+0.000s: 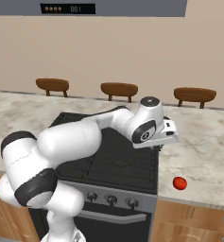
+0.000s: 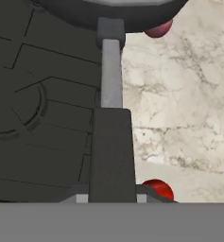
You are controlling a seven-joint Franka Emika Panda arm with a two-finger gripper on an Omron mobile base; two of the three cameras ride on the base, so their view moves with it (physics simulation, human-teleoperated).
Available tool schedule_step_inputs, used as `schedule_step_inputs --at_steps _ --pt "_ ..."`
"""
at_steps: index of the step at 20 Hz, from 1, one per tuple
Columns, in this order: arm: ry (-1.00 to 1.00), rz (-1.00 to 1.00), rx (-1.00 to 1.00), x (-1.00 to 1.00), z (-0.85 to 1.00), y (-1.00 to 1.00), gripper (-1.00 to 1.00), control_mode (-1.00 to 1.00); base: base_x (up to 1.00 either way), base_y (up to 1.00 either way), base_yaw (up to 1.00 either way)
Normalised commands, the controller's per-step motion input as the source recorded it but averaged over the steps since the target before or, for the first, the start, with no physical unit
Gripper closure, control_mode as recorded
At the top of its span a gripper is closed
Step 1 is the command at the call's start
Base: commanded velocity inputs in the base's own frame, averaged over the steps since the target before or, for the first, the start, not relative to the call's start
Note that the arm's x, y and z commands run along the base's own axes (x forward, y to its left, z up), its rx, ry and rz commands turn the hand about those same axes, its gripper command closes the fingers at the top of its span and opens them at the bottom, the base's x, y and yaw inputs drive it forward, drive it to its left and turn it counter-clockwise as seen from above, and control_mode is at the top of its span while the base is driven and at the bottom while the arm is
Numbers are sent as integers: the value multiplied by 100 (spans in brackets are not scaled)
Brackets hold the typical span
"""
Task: Place the pan on the front left burner on the stove. Then place the tomato and the onion in the pan and turn on the front left burner.
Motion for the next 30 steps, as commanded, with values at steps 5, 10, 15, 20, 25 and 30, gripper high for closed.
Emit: schedule_step_inputs --at_steps 5,10,15,20,25,30 --pt "2 23 6 0 1 35 100 -100 0 0 0" --pt "0 27 6 0 0 29 100 -100 0 0 0" --pt "0 28 6 0 0 24 100 -100 0 0 0" --pt "2 27 8 0 0 28 100 -100 0 0 0" --pt "7 27 11 0 0 29 100 -100 0 0 0" --pt "7 26 10 0 0 28 100 -100 0 0 0"
